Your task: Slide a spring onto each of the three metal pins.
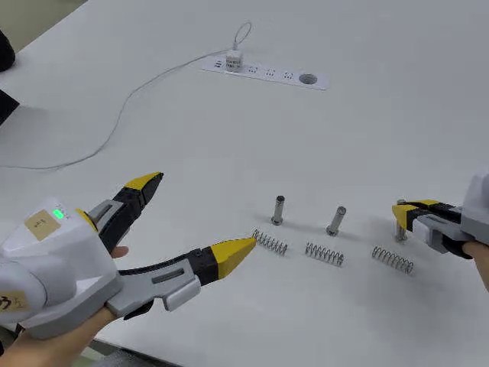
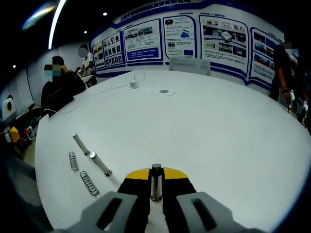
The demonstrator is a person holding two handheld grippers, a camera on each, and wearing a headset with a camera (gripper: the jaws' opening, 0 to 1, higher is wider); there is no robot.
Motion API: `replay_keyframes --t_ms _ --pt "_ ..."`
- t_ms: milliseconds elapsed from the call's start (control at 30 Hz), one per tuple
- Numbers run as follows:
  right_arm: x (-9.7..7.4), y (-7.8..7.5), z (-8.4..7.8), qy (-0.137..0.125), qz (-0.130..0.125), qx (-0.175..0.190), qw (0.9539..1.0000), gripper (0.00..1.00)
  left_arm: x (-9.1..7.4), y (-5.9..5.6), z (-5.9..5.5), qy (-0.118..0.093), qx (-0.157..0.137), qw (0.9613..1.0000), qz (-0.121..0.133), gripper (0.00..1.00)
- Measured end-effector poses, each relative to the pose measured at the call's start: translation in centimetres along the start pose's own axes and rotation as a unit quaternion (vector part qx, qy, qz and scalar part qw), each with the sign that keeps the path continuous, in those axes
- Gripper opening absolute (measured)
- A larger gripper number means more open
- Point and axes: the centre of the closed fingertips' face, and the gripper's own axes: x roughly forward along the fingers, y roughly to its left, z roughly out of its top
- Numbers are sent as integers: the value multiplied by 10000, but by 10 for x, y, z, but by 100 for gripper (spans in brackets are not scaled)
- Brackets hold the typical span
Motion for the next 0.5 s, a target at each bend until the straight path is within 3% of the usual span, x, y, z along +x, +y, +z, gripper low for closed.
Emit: replay_keyframes --t_ms 500 --pt "-11 3 -3 -315 10 38 9995 8 1 2 -5 90 12 10000 15 94"
